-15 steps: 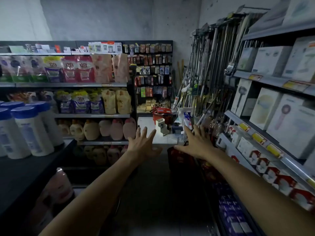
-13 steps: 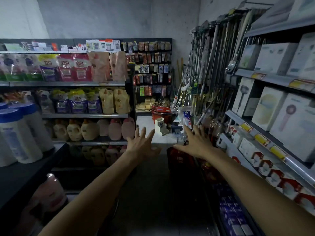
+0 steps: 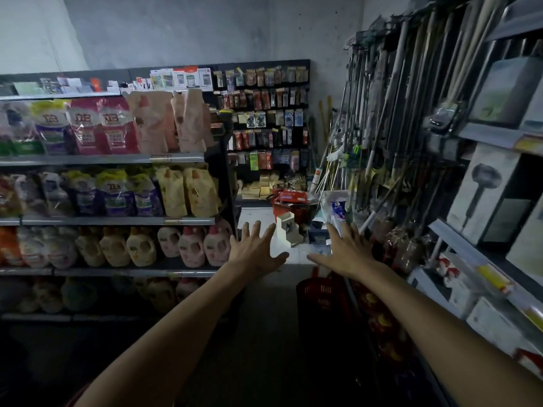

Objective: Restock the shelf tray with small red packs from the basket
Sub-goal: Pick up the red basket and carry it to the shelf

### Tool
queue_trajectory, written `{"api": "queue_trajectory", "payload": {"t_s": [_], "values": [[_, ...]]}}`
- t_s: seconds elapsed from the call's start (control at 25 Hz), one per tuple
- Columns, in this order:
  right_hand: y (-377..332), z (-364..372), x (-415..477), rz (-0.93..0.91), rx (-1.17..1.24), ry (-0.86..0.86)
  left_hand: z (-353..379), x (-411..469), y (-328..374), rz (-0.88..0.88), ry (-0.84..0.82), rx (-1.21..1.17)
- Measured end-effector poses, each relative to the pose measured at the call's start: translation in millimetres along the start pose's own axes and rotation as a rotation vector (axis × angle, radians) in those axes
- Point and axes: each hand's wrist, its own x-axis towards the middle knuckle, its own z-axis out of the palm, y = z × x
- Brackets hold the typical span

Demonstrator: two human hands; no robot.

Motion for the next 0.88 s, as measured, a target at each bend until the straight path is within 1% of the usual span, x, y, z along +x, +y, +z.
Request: {"api": "queue_trajectory", "payload": {"t_s": [0.16, 0.28, 0.4, 0.56, 0.68, 0.88], "values": [[-10.9, 6.8, 94.3, -0.023, -0.032, -0.021, 19.0, 88.4, -17.8, -0.061, 0.008, 0.002], [-22.3, 21.6, 161.1, -0.07, -0.035, -0.039, 40.5, 149.4, -38.5, -0.053, -0.013, 0.007], [-28.2, 47.5, 247.0, -0.091, -0.068, -0.052, 66.0, 234.6, -73.2, -0.04, 0.0, 0.022], [-35.0, 56.1, 375.2, -0.063, -0.107, -0.061, 86.2, 356.0, -119.8, -0.024, -0.03, 0.027], [-45.2, 50.8, 472.0, -0.024, -0.076, 0.002, 86.9, 453.4, -153.3, -0.012, -0.003, 0.018], [-51.3, 60.3, 601.7, -0.016, -0.078, -0.015, 101.6, 587.7, -167.5, 0.048, -0.003, -0.001]]}}
